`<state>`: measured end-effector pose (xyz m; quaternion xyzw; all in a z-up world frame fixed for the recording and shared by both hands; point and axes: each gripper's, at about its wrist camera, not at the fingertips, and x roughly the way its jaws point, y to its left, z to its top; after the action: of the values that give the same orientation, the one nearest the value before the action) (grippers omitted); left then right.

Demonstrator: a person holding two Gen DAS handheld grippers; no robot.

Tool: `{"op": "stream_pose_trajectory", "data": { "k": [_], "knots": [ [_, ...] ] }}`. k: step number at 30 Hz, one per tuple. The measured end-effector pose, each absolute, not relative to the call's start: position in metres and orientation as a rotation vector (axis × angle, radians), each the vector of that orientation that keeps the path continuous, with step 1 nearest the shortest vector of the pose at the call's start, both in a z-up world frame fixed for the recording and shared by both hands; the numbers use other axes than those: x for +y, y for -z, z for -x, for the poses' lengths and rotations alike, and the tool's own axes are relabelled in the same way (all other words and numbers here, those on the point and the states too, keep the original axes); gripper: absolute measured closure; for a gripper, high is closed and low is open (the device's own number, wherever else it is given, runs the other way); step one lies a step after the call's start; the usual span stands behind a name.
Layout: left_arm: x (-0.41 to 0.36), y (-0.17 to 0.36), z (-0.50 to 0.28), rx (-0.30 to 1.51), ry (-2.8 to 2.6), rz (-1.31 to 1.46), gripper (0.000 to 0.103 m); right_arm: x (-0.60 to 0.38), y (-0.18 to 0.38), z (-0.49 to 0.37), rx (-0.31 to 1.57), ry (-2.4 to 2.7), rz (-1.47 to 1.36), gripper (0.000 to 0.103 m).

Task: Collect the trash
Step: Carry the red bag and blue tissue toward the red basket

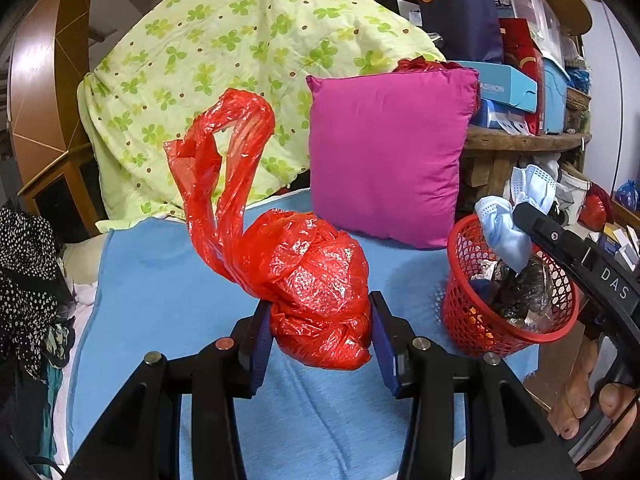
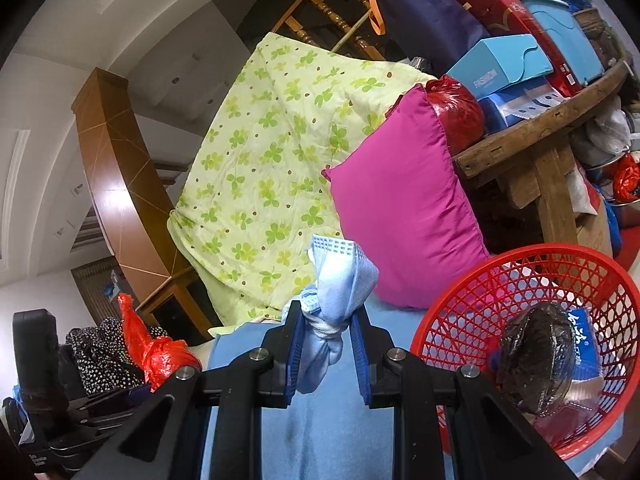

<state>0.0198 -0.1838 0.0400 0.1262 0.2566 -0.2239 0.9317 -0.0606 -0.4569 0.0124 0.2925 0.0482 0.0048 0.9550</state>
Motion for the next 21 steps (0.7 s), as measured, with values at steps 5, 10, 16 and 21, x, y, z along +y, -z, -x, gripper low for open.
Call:
{"op": "stream_pose_trajectory", "data": {
  "k": [5, 10, 16, 21],
  "knots": [
    [-0.189, -0.042, -0.018, 0.519, 0.467, -0.270, 0.056, -0.462, -0.012, 0.065, 0.086, -0.002, -0.608, 0.079],
    [-0.195, -0.044, -0.015, 0.509, 0.476, -0.287, 0.056, -0.468, -0.012, 0.070, 0.074, 0.005, -0.620, 0.079],
    [-0.206, -0.047, -0.008, 0.479, 0.485, -0.329, 0.055, -0.476, -0.011, 0.076, 0.058, 0.016, -0.637, 0.078],
    [-0.215, -0.049, -0.003, 0.452, 0.493, -0.359, 0.055, -0.486, -0.009, 0.083, 0.047, 0.021, -0.663, 0.079]
  ]
}}
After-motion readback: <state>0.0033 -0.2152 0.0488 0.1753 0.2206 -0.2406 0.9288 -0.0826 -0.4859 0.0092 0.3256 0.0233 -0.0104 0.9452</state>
